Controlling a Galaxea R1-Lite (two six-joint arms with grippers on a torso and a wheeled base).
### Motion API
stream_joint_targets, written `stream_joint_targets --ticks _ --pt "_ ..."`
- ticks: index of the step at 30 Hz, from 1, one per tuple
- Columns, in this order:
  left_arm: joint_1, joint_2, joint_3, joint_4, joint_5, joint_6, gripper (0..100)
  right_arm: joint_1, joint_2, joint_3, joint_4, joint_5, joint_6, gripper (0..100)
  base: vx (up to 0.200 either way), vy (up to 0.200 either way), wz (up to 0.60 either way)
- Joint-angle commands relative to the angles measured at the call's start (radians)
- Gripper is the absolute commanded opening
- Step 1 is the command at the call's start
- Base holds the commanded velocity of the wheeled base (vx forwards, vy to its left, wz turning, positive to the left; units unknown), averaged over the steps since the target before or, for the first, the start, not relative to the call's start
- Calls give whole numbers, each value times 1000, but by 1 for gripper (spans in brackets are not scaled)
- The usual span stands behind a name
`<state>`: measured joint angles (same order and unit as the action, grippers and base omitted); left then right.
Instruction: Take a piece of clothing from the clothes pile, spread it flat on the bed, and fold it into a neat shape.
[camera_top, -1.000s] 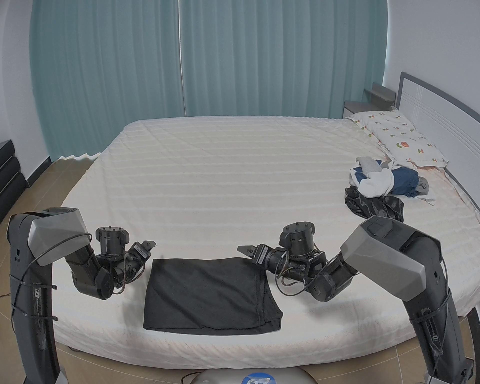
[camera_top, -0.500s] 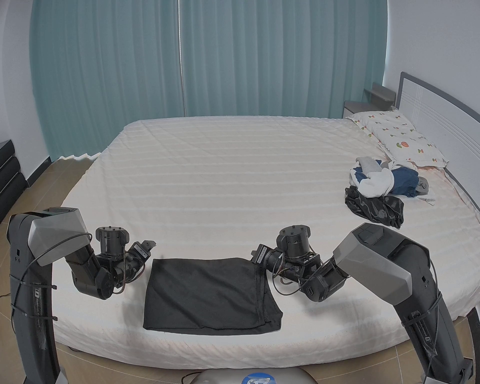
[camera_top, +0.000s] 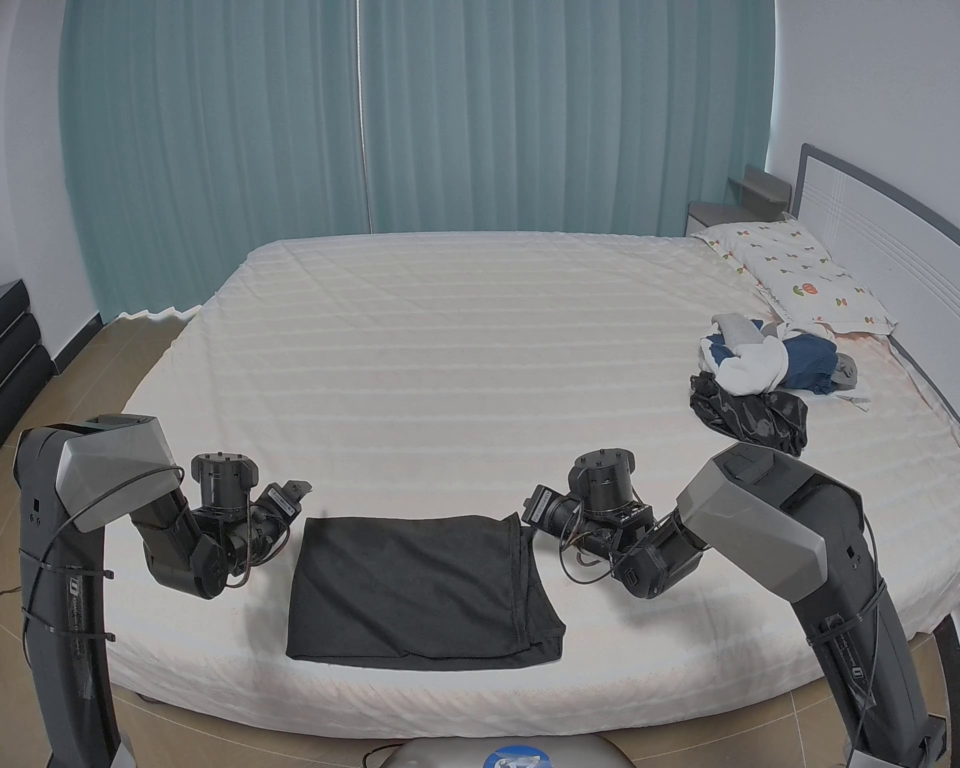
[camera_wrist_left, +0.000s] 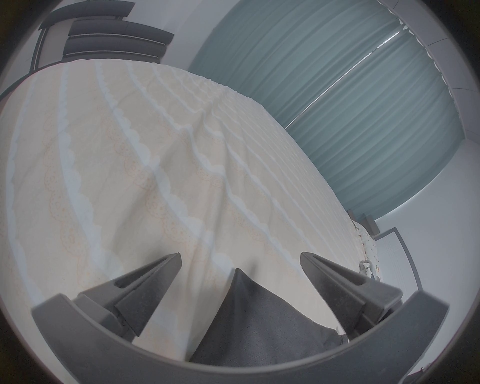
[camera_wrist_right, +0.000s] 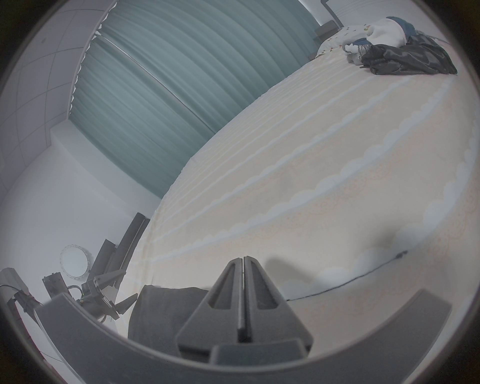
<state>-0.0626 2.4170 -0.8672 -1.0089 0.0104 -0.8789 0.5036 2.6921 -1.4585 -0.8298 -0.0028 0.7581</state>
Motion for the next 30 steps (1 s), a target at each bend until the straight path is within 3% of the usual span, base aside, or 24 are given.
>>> stream_joint_targets --ticks 1,2,3,19,20,30 --pt "0 2 -1 0 0 0 100 4 -11 18 -3 3 0 0 0 0 0" --pt "0 2 -1 0 0 -2 100 9 -12 23 -6 4 -2 0 0 0 0" --pt "0 2 -1 0 0 0 100 12 -12 23 -6 4 -3 100 0 0 0" --pt "0 4 -4 0 0 1 100 70 0 24 -23 4 -6 100 0 0 0" --pt "0 4 -4 0 0 0 100 70 0 24 -23 4 -6 0 0 0 0" --pt "0 4 -4 0 2 0 100 44 -2 24 -25 -2 -28 0 0 0 0"
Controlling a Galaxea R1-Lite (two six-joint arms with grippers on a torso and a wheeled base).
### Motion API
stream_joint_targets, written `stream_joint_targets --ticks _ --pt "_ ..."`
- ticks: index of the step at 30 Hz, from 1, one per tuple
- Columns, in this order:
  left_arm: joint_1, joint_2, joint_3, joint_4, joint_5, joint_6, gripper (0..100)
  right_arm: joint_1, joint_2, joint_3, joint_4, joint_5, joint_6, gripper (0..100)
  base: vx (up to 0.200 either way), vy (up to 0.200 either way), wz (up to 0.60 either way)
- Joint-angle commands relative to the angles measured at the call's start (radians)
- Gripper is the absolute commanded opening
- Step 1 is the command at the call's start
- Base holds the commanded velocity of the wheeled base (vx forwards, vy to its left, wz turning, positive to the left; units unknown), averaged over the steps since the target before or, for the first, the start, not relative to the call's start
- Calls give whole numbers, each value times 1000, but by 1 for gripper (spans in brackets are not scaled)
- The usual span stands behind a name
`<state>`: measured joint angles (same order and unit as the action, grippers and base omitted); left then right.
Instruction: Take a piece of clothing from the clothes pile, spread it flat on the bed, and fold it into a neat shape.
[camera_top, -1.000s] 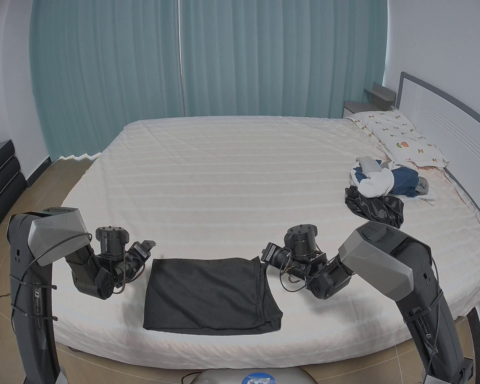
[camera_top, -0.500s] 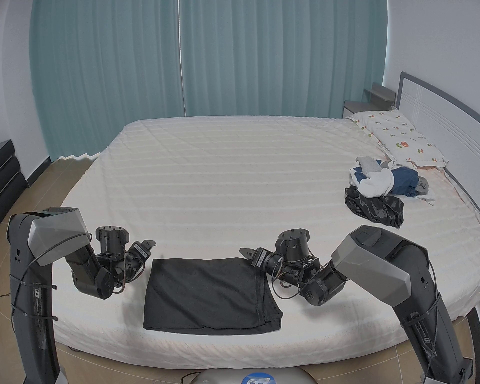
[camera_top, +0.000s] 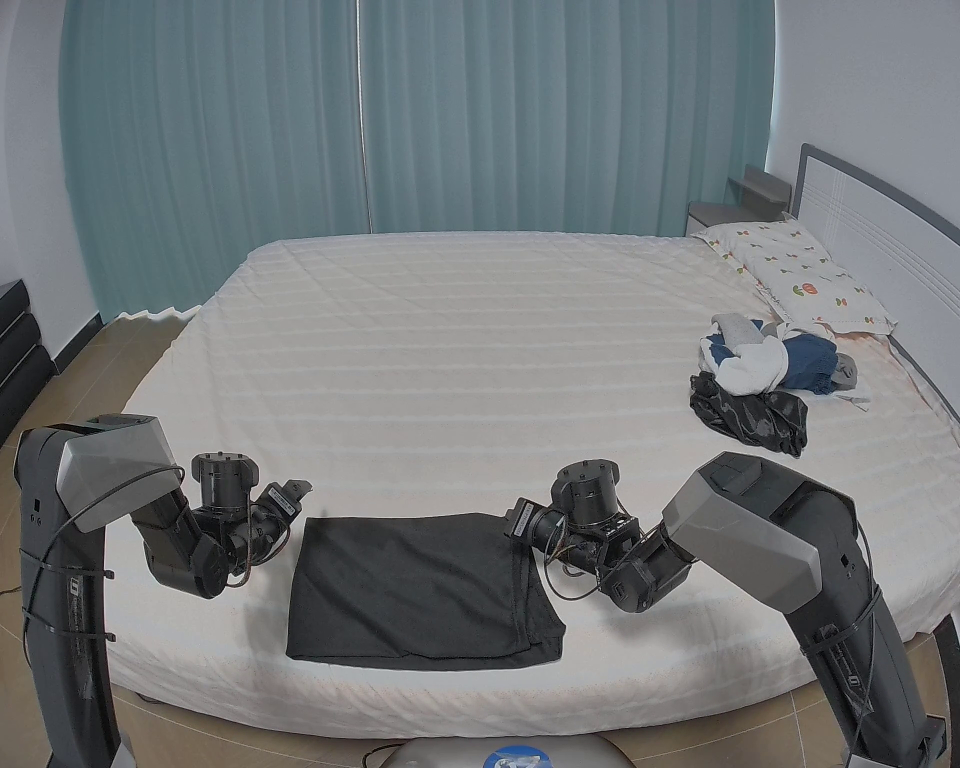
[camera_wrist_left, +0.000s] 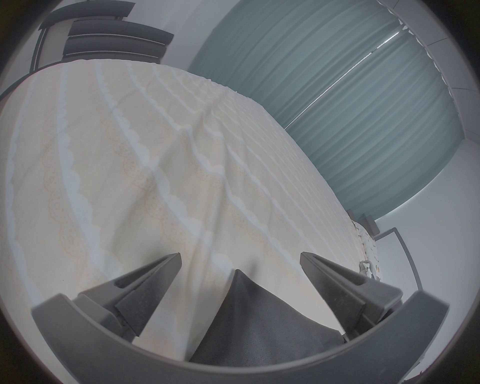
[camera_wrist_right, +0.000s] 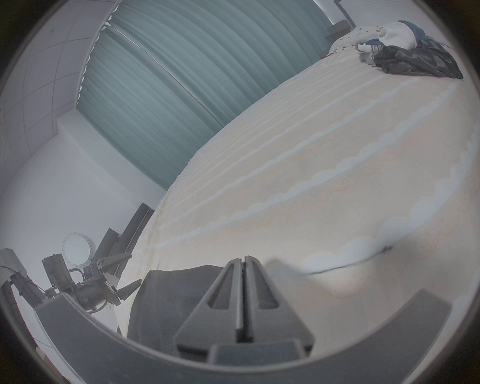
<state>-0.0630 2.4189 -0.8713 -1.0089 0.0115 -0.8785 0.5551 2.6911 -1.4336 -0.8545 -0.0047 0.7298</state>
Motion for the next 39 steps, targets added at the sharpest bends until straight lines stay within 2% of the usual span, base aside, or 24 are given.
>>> stream_joint_targets --ticks 1,10,39 --pt "0 2 0 0 1 1 100 -7 0 -1 0 0 0 0 0 0 0" --pt "0 3 0 0 1 1 100 -34 3 -11 8 -1 0 0 0 0 0" --pt "0 3 -2 0 1 1 100 -46 16 -14 29 0 -1 0 0 0 0"
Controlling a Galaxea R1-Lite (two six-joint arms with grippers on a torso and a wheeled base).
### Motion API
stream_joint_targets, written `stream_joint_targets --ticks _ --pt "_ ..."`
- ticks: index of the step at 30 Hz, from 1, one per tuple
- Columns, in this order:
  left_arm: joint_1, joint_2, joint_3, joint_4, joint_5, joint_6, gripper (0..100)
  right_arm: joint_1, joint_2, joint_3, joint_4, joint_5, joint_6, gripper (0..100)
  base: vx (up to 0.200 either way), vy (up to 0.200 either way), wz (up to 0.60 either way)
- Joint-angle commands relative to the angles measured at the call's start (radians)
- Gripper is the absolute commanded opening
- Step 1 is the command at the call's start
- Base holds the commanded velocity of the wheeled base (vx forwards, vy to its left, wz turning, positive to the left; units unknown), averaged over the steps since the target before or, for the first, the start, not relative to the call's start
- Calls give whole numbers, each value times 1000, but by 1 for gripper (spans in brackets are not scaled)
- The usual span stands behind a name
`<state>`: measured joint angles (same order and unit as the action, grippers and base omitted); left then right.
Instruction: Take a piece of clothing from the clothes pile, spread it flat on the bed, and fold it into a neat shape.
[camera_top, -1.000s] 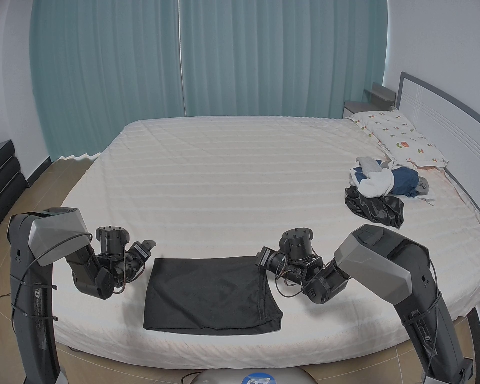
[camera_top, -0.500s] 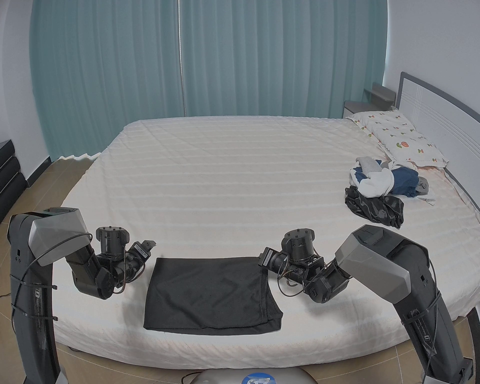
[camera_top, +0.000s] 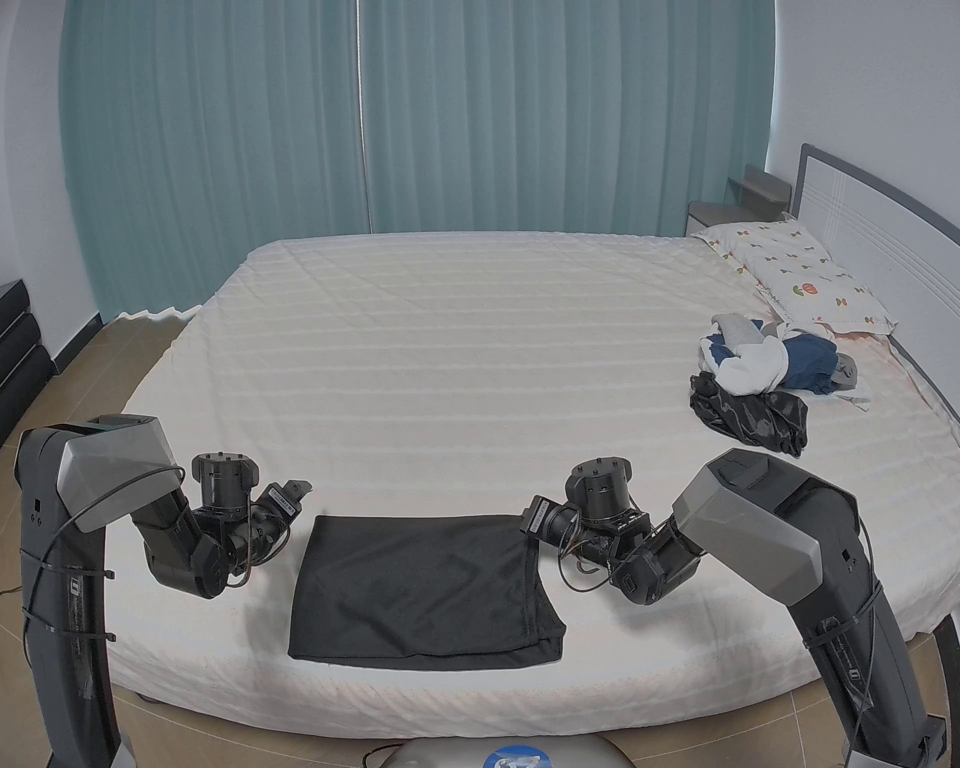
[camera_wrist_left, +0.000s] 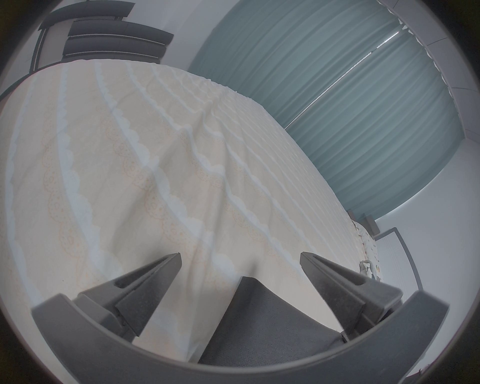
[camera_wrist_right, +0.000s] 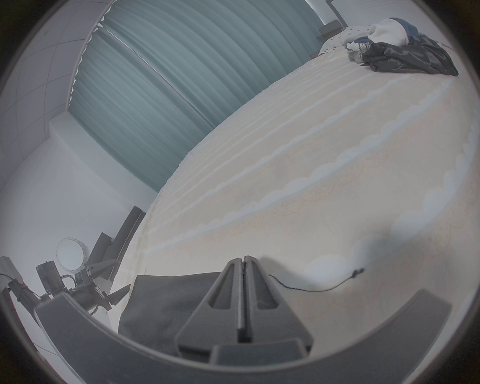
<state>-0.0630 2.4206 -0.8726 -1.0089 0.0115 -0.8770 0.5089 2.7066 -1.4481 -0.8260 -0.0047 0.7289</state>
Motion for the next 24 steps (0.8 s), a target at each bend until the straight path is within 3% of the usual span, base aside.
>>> stream_joint_targets --ticks 1,24 --pt "0 2 0 0 1 0 100 -1 1 0 1 0 0 0 0 0 0" --pt "0 2 0 0 1 0 100 -9 -5 8 28 -1 -33 0 0 0 0"
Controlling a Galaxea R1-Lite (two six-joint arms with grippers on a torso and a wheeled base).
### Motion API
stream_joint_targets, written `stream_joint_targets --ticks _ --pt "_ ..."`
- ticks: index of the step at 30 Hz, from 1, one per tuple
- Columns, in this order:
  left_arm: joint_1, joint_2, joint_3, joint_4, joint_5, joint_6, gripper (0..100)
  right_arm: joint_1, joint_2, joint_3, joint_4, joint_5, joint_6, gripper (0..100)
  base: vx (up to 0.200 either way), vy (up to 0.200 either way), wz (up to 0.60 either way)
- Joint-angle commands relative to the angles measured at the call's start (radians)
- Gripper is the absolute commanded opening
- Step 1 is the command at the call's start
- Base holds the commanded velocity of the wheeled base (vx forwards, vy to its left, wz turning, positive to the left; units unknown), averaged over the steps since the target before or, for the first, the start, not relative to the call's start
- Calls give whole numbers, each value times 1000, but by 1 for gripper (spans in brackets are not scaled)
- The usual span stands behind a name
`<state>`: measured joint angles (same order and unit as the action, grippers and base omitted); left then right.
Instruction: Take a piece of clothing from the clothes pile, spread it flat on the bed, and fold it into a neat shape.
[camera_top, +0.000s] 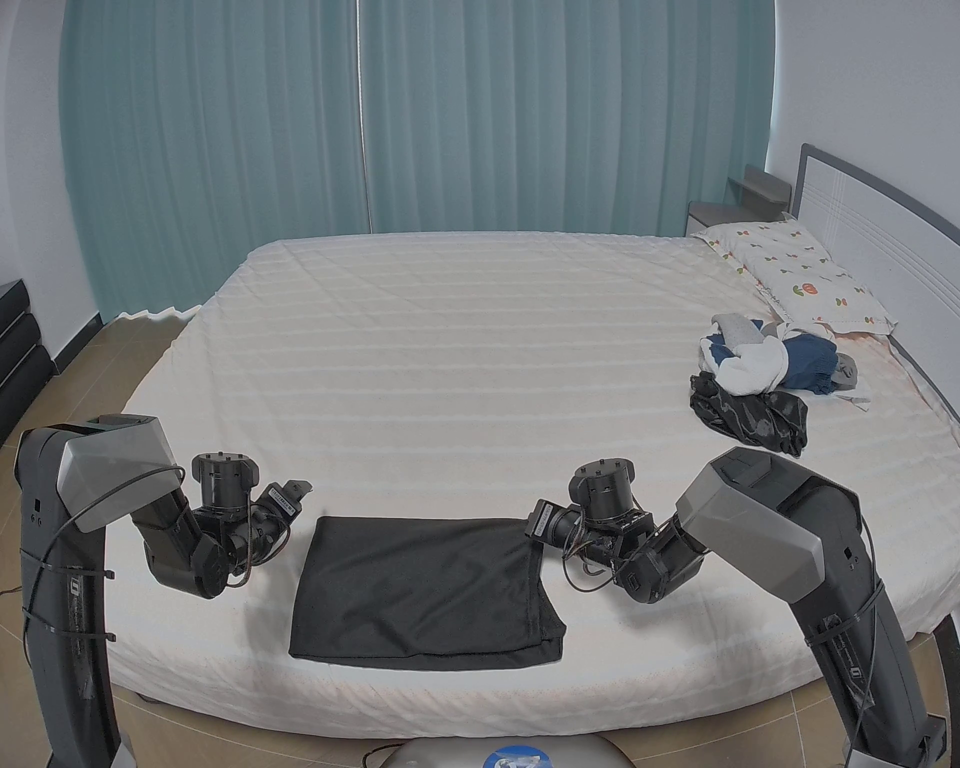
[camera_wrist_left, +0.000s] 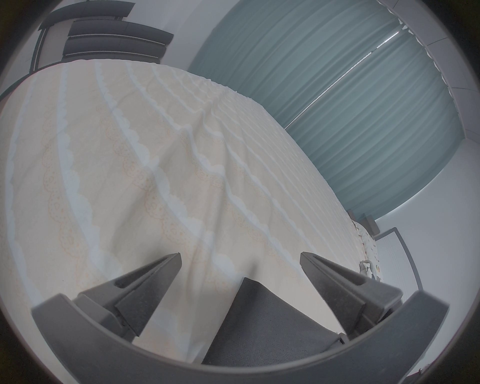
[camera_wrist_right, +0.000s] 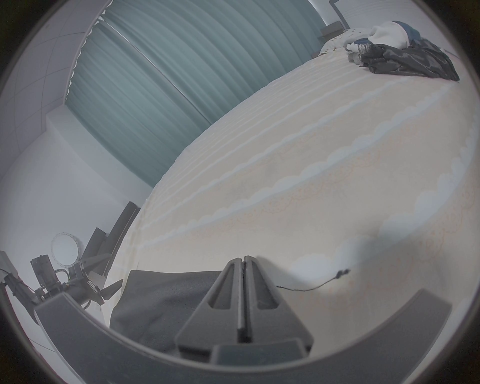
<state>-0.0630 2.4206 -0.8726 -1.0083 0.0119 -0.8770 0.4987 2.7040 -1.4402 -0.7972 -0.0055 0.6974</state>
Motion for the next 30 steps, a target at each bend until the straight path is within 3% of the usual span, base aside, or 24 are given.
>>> stream_joint_targets --ticks 1,2,10,17,21,25,30 --pt "0 2 0 -1 0 0 100 0 -3 0 1 1 -1 0 0 0 0" --pt "0 2 0 -1 0 0 100 1 -4 3 1 1 -3 100 0 0 0" --pt "0 -2 3 0 -3 -2 100 -9 -15 21 -14 -21 -6 100 0 0 0" --pt "11 -12 20 -1 -7 -20 100 -112 -168 231 -115 -40 5 100 0 0 0" --pt "37 -97 43 -18 -24 -191 100 -200 -319 586 -384 -31 7 100 0 0 0" --pt "77 -192 75 -18 -47 -163 100 -249 -432 865 -588 -36 7 100 0 0 0" --pt "103 -310 107 -10 -66 -92 100 -350 -647 1106 -678 -21 -3 100 0 0 0"
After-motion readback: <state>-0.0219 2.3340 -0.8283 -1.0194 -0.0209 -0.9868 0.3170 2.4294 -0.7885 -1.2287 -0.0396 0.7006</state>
